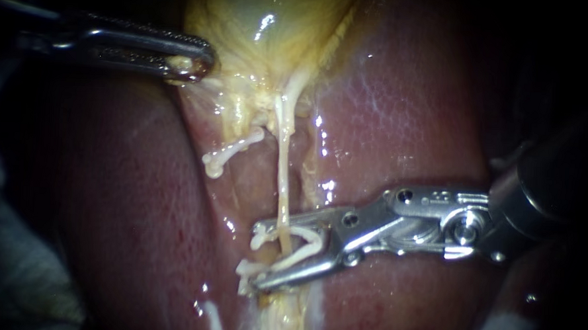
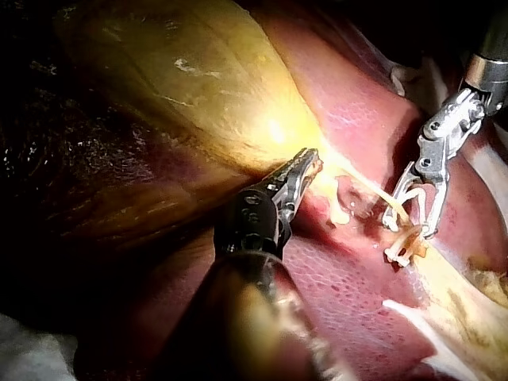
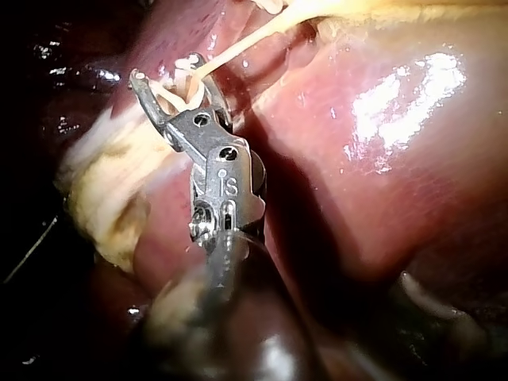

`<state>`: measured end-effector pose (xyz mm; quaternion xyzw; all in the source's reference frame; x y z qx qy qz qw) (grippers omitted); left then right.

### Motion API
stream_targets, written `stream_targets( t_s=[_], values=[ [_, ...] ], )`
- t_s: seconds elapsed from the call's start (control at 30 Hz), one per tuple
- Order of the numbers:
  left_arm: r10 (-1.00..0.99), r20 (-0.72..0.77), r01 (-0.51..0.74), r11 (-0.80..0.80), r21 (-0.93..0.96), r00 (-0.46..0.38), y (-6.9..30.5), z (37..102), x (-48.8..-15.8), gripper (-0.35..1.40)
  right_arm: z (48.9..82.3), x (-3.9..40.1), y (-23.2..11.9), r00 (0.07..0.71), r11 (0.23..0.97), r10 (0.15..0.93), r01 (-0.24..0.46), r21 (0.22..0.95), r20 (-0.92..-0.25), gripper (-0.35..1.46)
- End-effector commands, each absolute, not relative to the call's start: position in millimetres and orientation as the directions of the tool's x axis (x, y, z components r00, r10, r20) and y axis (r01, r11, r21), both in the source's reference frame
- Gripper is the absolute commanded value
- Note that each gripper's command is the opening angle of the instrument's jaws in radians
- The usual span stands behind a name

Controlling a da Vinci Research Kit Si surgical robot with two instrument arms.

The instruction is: Clipping first clip right tube

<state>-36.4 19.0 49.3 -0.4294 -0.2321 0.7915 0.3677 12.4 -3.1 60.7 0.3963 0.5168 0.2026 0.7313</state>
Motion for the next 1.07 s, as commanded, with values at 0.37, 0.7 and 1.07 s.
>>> stream_targets(
  t_s=[0.37,0.7,1.07],
  values=[
    [0.781,-0.510,-0.386,-0.622,-0.681,-0.360,18.9,49.4,-36.4,-0.35,60.9,12.1,-3.0,0.386,0.594,0.714,0.106,0.798,-0.583,-0.09],
    [0.781,-0.510,-0.386,-0.622,-0.681,-0.360,18.9,49.4,-36.4,-0.35,61.3,11.4,-2.4,0.393,0.546,0.751,0.083,0.834,-0.530,-0.35],
    [0.781,-0.510,-0.386,-0.622,-0.681,-0.360,18.9,49.5,-36.5,-0.35,61.5,11.3,-2.4,0.397,0.506,0.778,0.062,0.860,-0.487,-0.35]
  ],
)
